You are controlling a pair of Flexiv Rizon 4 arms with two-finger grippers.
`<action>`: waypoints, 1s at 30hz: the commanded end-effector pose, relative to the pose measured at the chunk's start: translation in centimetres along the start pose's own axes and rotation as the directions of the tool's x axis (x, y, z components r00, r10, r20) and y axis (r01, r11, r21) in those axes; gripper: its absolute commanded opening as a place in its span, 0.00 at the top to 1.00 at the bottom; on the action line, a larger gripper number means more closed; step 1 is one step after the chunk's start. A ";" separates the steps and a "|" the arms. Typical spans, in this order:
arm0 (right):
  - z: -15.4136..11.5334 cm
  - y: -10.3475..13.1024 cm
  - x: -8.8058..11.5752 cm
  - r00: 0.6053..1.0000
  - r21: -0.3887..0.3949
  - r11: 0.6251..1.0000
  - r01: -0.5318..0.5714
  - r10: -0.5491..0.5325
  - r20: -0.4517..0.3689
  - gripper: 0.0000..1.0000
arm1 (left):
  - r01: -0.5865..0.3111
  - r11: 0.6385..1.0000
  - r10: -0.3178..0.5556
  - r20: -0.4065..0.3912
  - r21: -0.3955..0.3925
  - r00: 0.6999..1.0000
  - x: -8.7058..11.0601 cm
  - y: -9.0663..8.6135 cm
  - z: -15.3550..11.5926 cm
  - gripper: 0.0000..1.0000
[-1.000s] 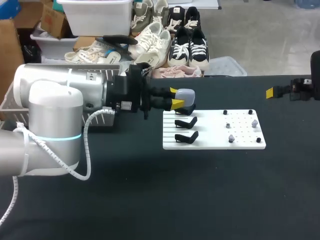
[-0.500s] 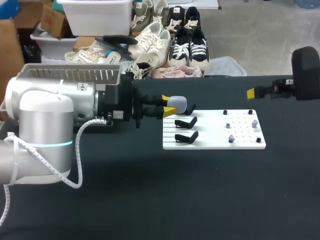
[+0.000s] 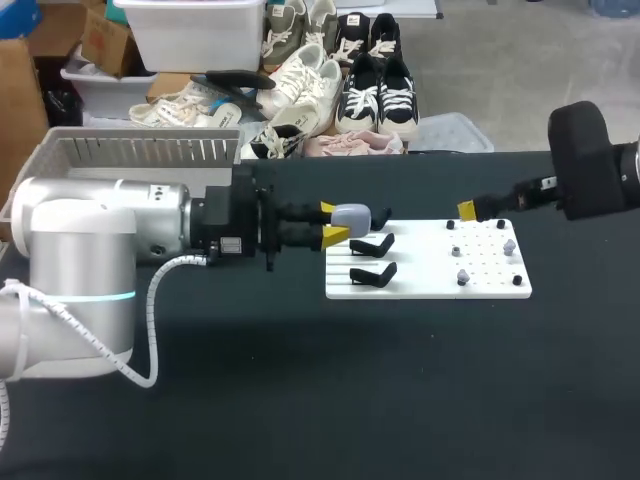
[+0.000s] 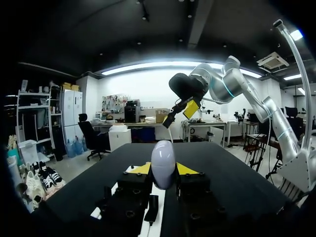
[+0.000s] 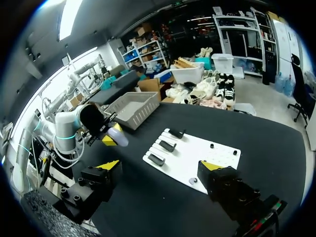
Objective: Pick up each earbud case from the left stands, insert the matching earbuds, close the lid, and place the case in the box.
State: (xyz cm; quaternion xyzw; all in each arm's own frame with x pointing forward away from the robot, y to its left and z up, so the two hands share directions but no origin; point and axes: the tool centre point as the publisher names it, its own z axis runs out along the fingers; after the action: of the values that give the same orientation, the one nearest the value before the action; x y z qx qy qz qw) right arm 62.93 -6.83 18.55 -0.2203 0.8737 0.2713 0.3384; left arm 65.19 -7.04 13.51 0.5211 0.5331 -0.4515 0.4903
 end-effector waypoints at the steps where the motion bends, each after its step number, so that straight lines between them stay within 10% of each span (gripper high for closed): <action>1: 0.3 1.3 -0.1 1.000 0.002 1.000 0.007 -0.007 -0.013 0.00 | -0.007 1.000 0.007 0.003 0.017 1.000 0.3 0.4 0.4 1.00; 30: 5.1 6.3 0.6 0.986 0.017 0.998 0.068 -0.065 -0.156 0.00 | -0.036 0.999 0.036 0.011 0.036 0.999 1.0 -1.0 1.1 1.00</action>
State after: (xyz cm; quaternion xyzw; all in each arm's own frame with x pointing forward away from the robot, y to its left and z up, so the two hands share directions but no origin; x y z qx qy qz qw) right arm 61.38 0.40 16.84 -0.2719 0.8862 0.2499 0.2796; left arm 64.32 -7.99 12.44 0.5392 0.5130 -0.4564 0.4876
